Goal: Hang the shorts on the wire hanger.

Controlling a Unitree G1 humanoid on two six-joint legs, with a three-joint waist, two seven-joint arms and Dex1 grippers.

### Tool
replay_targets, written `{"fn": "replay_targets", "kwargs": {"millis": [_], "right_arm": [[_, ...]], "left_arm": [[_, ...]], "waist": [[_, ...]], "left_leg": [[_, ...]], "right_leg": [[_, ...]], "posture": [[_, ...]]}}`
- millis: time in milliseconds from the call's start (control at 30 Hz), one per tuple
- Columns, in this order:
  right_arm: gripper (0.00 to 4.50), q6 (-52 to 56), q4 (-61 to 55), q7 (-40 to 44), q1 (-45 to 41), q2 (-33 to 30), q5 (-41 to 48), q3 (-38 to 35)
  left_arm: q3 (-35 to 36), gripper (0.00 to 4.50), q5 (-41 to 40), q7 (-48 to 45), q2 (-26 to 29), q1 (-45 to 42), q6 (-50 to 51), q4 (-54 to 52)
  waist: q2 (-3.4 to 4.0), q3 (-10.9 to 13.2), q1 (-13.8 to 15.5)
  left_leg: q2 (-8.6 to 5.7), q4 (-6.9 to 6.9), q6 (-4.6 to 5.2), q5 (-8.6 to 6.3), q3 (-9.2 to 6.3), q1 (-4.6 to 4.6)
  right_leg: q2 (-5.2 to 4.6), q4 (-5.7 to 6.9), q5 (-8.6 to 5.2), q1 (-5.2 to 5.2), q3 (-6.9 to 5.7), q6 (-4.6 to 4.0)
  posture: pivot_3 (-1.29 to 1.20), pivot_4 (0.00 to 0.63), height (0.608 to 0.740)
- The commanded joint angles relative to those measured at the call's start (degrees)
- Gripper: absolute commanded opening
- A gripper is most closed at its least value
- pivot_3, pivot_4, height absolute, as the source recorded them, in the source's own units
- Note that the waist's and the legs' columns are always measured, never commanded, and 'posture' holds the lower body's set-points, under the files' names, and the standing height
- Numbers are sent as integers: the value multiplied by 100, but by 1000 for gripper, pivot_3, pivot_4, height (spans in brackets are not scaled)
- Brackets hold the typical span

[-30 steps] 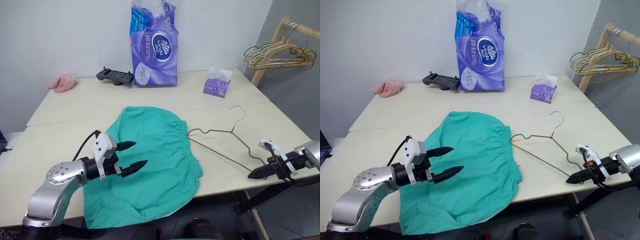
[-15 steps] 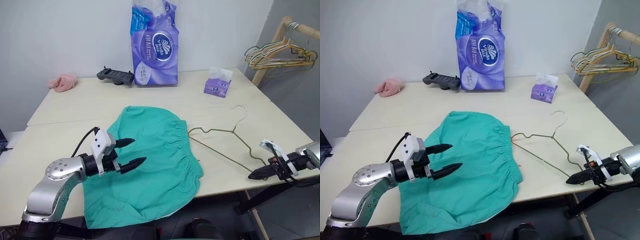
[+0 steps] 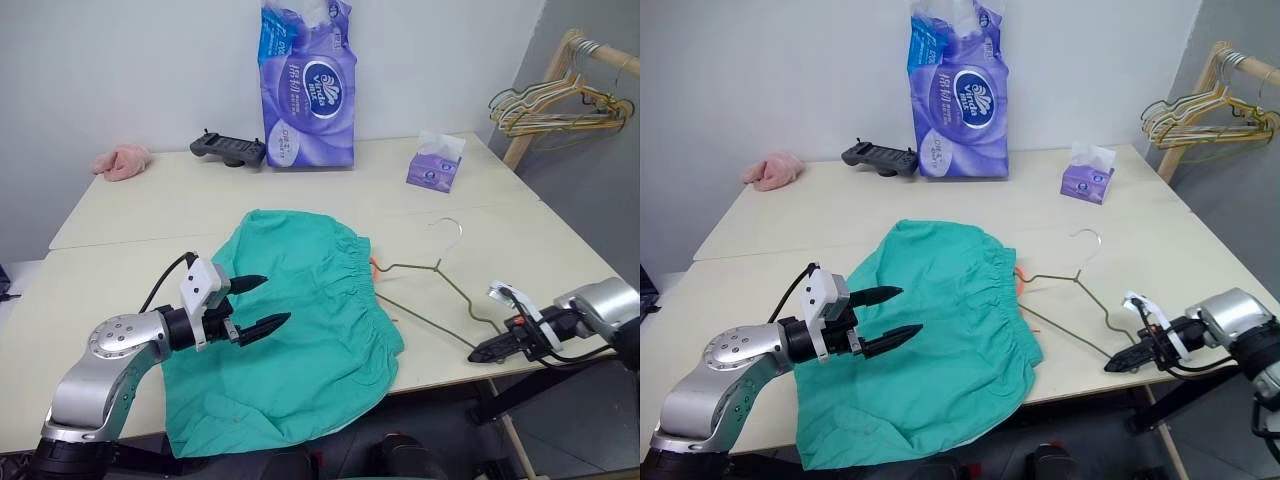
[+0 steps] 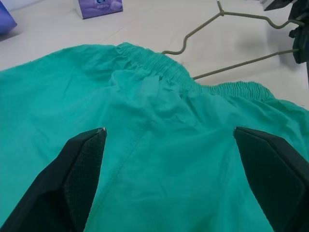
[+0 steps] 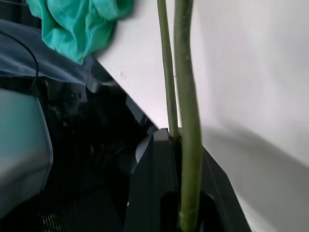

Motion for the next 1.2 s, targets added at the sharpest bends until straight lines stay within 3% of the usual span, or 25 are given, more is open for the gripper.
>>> {"fn": "replay_targets", "kwargs": {"millis": [33,267,567,867,1033,1200], "right_arm": [[0,50,518,467,-395,347,-223,-189],[0,-323,1725,468,-1015,914,-663,-208],[0,-849,2934,432,-1736,1574,-1336,-762],[0,-1887,2512,31,-2142,1619,-1787,-1488],[0,-2785,1368,-1000,-1993,1587,-2309,-1732],[0,-3179,518,-2487,-1962,1914,-3030,-1772]], "left_arm": [[77,4476,17,45,16,-172,-107,-71],[135,4476,37,-14,86,-193,-161,14],[95,4476,50,-7,65,-187,-164,-8],[7,4476,157,-284,241,-903,-231,505],[-351,4476,454,-829,632,-2960,-211,1582],[-1047,4476,1082,-1781,603,-5861,-666,3714]], "waist": [[0,7,11],[3,20,34],[21,36,30],[25,40,21],[22,41,42],[8,34,22]], "left_leg": [[0,0,0,0,-1,-1],[-4,-2,-2,-3,-5,-12],[-3,-2,-3,-3,-4,-11],[-3,-3,-3,-3,-6,-18],[-6,2,-4,-2,-10,-38],[-11,16,-9,0,-17,-107]], "right_leg": [[0,0,0,0,-1,0],[-7,-5,1,-6,-4,-2],[-7,0,1,-8,-3,-3],[-7,2,2,-17,-5,-4],[-6,4,3,-30,-13,-3],[-6,1,32,-84,-18,-37]], "posture": [[146,62,740],[155,65,740],[151,64,740],[133,56,740],[120,45,740],[109,34,740]]}}
